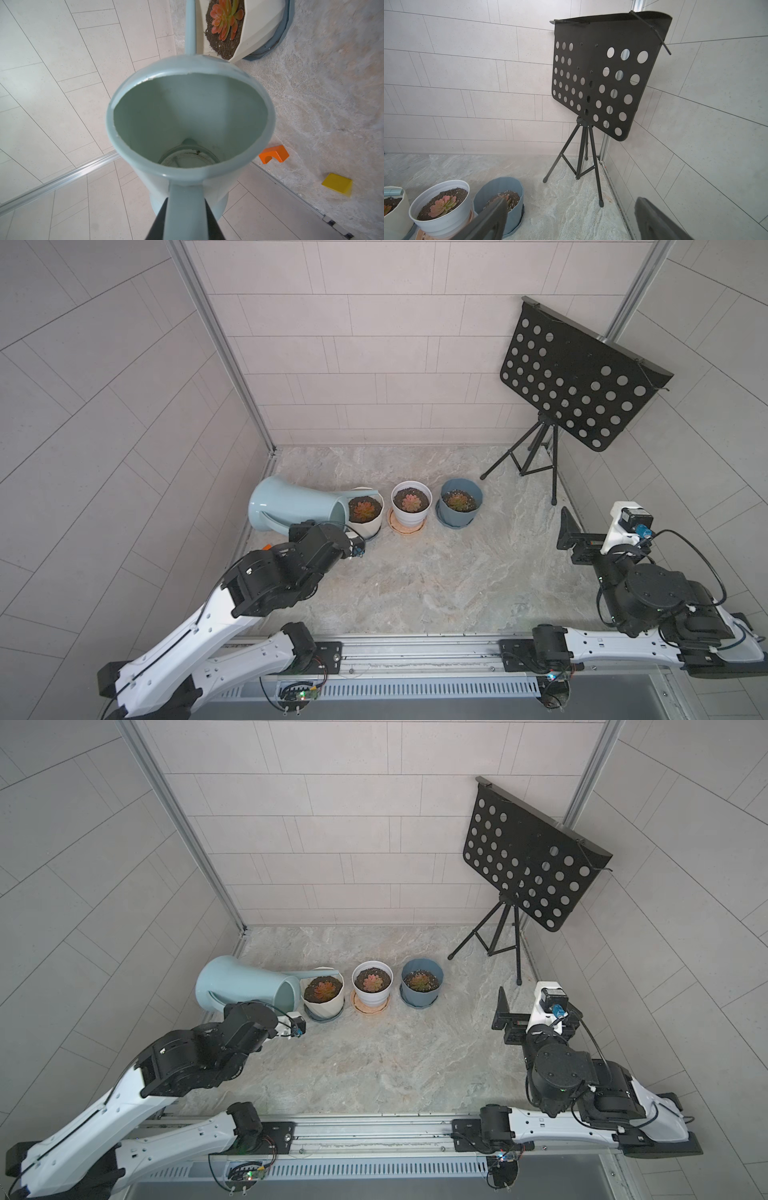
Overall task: Water the succulent around the soil edge
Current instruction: Water the soil of the potted plant with water, then place the watering can at the center of the board.
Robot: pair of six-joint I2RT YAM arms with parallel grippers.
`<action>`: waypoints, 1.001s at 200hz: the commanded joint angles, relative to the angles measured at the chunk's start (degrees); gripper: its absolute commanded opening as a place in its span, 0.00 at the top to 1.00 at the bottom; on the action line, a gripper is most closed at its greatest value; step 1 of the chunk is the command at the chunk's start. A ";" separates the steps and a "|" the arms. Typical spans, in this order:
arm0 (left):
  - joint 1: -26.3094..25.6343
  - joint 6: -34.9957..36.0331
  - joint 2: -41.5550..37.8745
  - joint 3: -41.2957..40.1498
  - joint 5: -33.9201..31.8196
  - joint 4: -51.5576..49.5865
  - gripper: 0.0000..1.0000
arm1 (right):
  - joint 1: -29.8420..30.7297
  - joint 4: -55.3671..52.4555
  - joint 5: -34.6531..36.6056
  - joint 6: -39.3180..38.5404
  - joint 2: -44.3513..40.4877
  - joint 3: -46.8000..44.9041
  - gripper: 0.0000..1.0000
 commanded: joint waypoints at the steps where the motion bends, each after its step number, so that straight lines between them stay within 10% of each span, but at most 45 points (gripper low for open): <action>1: 0.39 -8.30 -4.92 8.14 4.00 3.18 1.00 | -0.25 0.67 0.78 -0.46 -0.52 0.58 0.00; 77: 0.42 -45.73 -5.43 18.86 37.05 10.19 1.00 | -0.22 1.21 0.91 -0.47 -0.45 1.53 0.00; 120: -0.18 -66.49 -9.48 4.91 48.83 28.17 1.00 | -0.19 1.30 1.73 -1.60 -0.51 1.99 0.00; 144: -6.00 -69.07 -11.73 -4.63 36.66 32.55 1.00 | -0.14 1.39 1.73 -0.96 -0.47 1.75 0.00; 200: -39.74 -59.13 -1.38 -15.84 -8.12 53.40 1.00 | -0.15 1.30 2.33 -1.10 -0.16 1.97 0.00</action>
